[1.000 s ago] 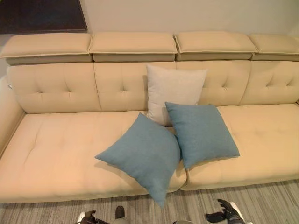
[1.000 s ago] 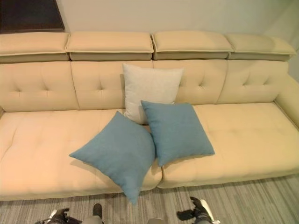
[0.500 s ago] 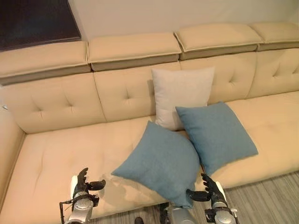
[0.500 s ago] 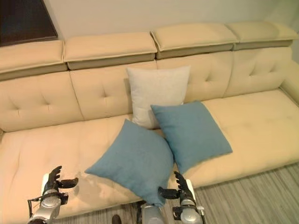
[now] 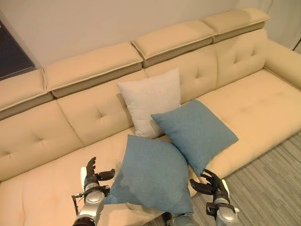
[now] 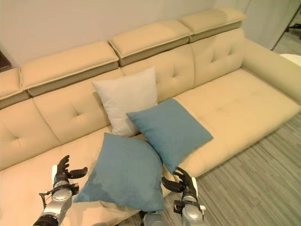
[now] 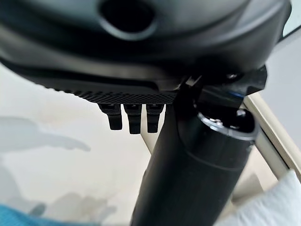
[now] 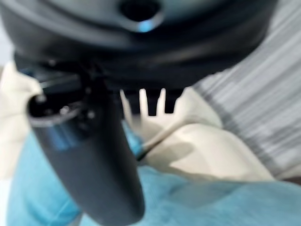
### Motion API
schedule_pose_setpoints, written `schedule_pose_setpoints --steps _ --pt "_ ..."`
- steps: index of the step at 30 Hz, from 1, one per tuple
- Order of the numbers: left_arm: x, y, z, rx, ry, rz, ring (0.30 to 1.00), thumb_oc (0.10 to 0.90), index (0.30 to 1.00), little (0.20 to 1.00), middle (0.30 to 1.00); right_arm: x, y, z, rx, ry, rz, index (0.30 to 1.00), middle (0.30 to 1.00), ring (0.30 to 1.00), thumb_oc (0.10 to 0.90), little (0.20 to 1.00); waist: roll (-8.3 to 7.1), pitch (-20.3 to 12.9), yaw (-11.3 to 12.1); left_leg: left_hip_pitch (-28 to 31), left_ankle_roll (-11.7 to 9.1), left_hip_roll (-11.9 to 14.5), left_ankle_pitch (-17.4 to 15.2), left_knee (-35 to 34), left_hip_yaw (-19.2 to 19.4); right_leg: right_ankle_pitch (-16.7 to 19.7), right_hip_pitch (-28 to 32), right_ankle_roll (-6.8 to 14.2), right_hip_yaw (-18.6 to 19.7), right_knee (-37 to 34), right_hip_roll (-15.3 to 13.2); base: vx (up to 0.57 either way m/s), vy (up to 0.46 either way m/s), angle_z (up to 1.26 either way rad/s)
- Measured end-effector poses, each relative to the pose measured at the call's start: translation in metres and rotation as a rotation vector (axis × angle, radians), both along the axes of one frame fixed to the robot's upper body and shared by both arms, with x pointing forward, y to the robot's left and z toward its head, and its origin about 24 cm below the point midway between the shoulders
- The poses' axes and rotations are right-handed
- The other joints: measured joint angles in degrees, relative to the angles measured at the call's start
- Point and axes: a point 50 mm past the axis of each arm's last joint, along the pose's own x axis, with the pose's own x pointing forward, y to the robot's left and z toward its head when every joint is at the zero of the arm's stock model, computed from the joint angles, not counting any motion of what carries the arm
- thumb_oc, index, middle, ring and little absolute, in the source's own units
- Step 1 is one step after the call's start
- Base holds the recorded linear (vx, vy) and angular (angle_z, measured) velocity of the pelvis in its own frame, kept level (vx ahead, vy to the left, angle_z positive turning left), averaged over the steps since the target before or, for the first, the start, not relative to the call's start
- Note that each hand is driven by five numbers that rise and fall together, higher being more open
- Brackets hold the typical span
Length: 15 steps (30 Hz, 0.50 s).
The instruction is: Pick up all the scattered cushions and arrange them neatly on the sofa.
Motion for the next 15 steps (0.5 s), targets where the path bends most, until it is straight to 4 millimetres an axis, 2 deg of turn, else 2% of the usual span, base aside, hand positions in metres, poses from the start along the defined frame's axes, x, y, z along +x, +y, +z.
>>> schedule_pose_setpoints --steps 4,8,12,15 --pt "-0.017 0.001 -0.013 -0.003 0.087 -0.007 0.900 0.800 0.900 0.900 0.900 -0.007 0.003 -0.006 0.091 0.028 -0.012 0.900 0.900 0.900 0.800 0.900 1.03 -0.24 -0.68 1.09 1.05 -1.05 1.01 -2.43 1.97 0.71 -0.41 1.55 0.14 -0.61 -1.33 0.03 0.060 -0.24" --pt "-0.030 0.001 -0.024 -0.007 0.176 -0.023 0.900 0.800 0.900 0.900 0.900 -0.005 0.004 -0.006 0.097 0.043 0.041 0.900 0.900 0.900 0.800 0.900 2.59 -1.21 -0.30 1.44 1.11 -0.95 1.53 -4.11 2.31 1.06 -0.28 1.77 0.05 -1.87 -1.32 0.06 0.017 -0.04" --pt "-0.042 -0.009 -0.038 -0.110 0.238 -0.011 0.900 0.800 0.900 0.900 0.900 0.010 0.003 -0.002 0.093 0.028 0.068 0.900 0.900 0.900 0.800 0.900 4.30 -2.34 0.08 1.76 1.09 -0.90 1.65 -4.79 2.56 2.44 1.06 2.02 0.23 -4.85 -1.28 0.02 0.006 -0.01" --pt "-0.042 -0.015 -0.044 -0.146 0.280 -0.056 0.900 0.800 0.900 0.900 0.900 0.025 0.003 -0.003 0.094 0.047 0.093 0.900 0.900 0.900 0.800 0.900 4.72 -2.48 0.76 0.55 1.07 -0.97 1.85 -4.85 3.12 3.46 0.07 2.10 0.49 -6.17 -1.38 -0.10 0.020 -0.06"
